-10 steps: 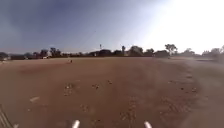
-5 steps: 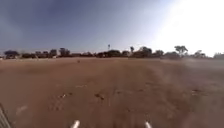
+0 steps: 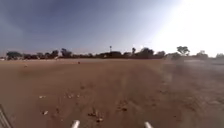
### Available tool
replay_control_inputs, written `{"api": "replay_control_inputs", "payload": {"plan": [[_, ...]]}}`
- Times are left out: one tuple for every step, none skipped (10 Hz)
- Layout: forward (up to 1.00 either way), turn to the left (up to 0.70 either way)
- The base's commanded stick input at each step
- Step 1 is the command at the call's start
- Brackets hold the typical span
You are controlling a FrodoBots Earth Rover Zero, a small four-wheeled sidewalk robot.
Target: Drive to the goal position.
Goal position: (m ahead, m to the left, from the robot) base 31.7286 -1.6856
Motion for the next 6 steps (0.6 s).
{"api": "replay_control_inputs", "payload": {"plan": [[1.00,-0.30],[1.00,-0.15],[1.00,0.00],[1.00,0.00],[1.00,-0.03],[1.00,-0.03]]}}
